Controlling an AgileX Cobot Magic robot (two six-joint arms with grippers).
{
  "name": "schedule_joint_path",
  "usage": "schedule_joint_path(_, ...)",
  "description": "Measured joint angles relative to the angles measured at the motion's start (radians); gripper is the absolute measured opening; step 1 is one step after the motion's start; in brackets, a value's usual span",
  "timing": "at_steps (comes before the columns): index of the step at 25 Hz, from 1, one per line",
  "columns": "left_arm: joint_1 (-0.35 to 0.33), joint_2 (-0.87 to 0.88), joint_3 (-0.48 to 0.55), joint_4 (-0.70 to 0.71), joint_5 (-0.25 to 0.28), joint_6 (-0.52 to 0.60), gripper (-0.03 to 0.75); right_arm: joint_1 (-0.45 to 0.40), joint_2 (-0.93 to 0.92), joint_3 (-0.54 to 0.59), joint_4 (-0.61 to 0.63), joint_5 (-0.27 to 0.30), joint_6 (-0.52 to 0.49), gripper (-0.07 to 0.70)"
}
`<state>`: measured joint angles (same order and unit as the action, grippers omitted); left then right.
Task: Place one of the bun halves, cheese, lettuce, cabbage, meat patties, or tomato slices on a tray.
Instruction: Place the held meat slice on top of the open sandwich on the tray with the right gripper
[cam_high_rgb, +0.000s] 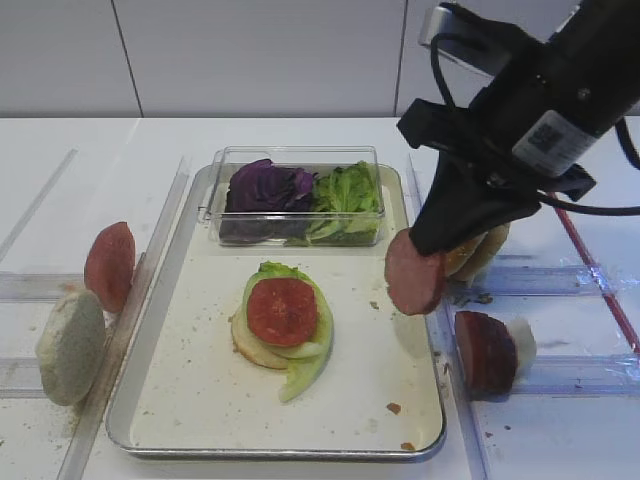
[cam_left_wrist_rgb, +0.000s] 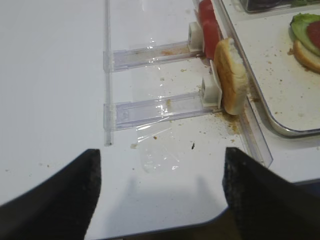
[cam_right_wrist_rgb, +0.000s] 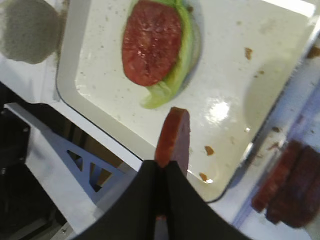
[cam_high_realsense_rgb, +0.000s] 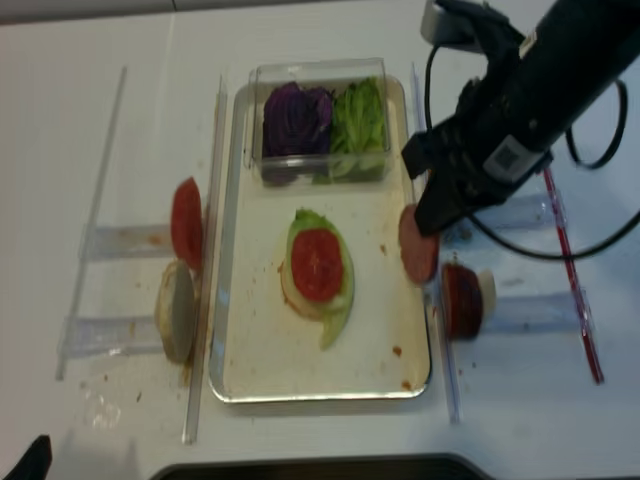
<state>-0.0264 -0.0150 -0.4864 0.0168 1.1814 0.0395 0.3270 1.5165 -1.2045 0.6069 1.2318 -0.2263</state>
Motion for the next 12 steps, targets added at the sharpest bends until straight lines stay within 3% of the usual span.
schedule_joint_path(8, 0.000, 0.000, 0.000, 0.000, 0.000, 0.000, 0.472, -0.021, 0.162, 0.000, 0.306, -0.020, -0.275, 0.048)
schedule_joint_path(12, 0.000, 0.000, 0.000, 0.000, 0.000, 0.000, 0.472, -0.021, 0.234, 0.000, 0.449, -0.026, -0.363, 0.048)
